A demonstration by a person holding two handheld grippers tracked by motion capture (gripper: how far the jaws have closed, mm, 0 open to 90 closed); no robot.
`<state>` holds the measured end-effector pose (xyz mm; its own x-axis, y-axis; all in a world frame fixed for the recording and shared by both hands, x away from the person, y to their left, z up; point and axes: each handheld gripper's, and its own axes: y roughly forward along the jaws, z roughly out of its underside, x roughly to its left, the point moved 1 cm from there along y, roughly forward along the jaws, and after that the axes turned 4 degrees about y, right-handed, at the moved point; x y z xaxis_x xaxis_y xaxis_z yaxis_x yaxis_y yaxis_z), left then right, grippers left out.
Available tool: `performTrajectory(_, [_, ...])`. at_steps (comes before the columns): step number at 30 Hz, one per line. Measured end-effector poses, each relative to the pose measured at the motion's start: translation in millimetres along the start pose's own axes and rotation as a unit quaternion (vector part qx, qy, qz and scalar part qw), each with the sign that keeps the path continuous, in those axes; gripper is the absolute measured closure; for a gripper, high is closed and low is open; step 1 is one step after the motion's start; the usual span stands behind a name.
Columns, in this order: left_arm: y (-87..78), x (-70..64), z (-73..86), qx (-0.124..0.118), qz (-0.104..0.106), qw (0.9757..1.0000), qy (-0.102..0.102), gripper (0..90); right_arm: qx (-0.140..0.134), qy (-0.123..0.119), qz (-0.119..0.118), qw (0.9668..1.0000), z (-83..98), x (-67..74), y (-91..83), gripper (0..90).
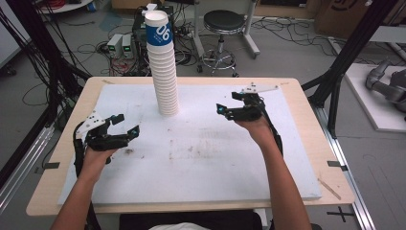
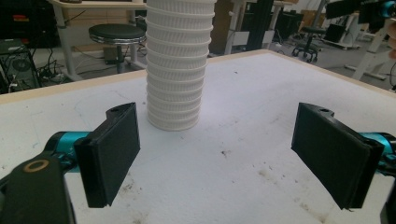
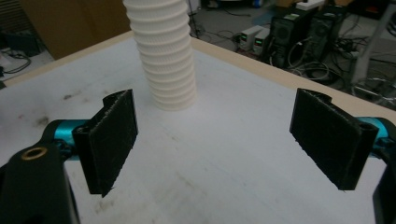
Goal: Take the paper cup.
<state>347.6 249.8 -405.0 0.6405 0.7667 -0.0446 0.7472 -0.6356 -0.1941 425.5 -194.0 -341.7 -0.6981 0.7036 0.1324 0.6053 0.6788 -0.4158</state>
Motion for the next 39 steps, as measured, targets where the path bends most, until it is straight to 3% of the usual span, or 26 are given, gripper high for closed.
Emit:
performTrajectory(4, [-0.4,0.4,0.8,0.0,-0.002,1.0,-0.001,15.2,-0.013,-0.008,-0.022,0.9997,-21.5,8.2,18.5,15.4])
performTrajectory(9, [-0.3,-0.9,1.5,0.002,0.0,1.0,0.002,15.2,-0.013,-0.035,-0.037,0.9986,-46.5,21.6,40.0,15.4])
performTrajectory(13, [0.1,-1.7,2.1,0.004,0.003,1.0,0.002,15.2,-0.023,-0.035,-0.053,0.9977,-67.0,29.2,57.8,15.3])
performTrajectory(23, [-1.1,1.7,3.7,-0.003,0.004,1.0,-0.007,15.2,-0.026,-0.044,-0.067,0.9965,-107.2,47.1,104.7,15.4])
performTrajectory(28, [-2.3,3.8,3.9,-0.007,0.002,0.9999,-0.012,15.2,-0.038,-0.058,-0.069,0.9952,-123.0,59.0,117.3,15.4])
performTrajectory(33, [-4.2,5.5,3.5,-0.011,0.0,0.9998,-0.015,15.2,-0.043,-0.052,-0.07,0.9953,-135.0,63.0,126.1,15.3])
performTrajectory(39, [-9.7,11.2,1.3,-0.022,-0.009,0.9995,-0.022,15.2,-0.04,-0.05,-0.052,0.9966,-148.0,66.3,140.6,14.3])
